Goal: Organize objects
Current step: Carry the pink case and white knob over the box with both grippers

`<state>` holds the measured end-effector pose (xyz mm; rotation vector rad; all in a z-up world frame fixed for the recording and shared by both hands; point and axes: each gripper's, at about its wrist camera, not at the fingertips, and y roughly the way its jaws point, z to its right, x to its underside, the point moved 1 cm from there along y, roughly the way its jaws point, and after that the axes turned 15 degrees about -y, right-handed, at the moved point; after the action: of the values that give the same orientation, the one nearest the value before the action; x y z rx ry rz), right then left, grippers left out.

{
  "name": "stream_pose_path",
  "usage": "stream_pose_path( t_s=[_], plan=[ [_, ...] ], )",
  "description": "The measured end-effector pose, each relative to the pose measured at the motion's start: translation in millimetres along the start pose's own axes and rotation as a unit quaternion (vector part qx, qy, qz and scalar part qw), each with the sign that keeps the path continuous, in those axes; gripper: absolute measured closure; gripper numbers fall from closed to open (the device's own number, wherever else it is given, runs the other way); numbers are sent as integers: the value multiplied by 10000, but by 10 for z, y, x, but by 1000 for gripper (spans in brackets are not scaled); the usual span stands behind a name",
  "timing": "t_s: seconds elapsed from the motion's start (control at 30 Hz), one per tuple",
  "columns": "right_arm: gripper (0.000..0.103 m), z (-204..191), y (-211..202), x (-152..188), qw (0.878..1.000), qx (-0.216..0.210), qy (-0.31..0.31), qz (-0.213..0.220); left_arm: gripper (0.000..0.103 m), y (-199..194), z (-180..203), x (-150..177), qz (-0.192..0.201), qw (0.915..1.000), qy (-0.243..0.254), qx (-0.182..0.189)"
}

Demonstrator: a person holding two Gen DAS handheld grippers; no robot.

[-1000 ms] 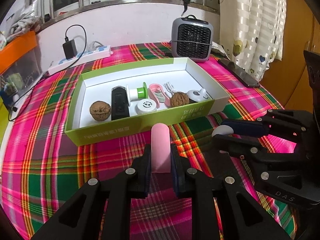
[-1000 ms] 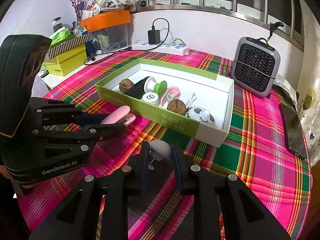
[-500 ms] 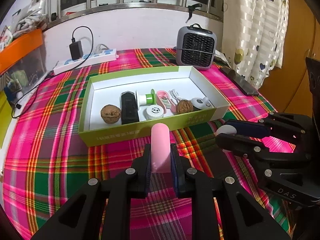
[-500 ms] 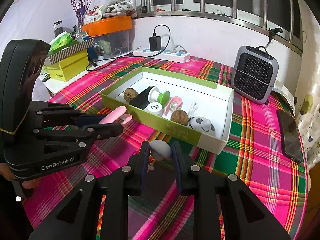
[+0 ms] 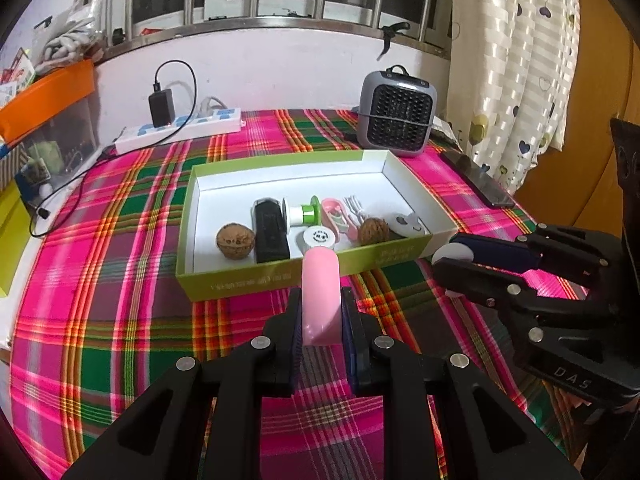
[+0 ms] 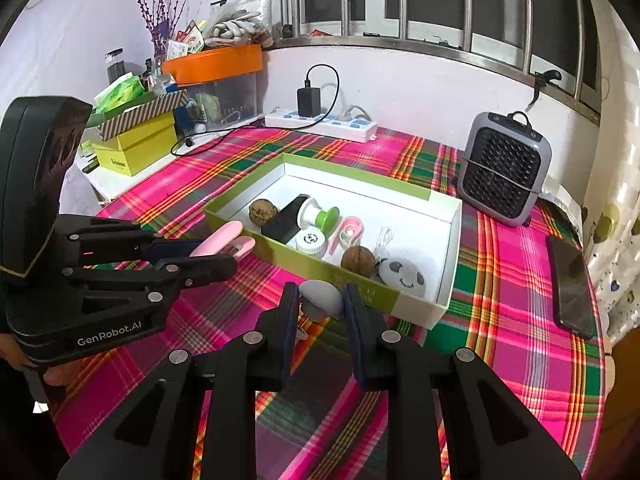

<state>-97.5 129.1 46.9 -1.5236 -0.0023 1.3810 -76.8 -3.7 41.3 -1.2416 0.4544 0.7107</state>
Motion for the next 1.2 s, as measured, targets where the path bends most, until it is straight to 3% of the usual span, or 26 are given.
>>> stream_pose_path(
  t_s=[0.63,1.2],
  plan=[
    [79,122,144,-206,9999,117,-90,-50,87,119,-40,-277,-16,10000,-48,-10],
    [79,367,428,-324,9999,50,24,-134,87,467,-124,-546,-114,9998,-75,-140]
  ],
)
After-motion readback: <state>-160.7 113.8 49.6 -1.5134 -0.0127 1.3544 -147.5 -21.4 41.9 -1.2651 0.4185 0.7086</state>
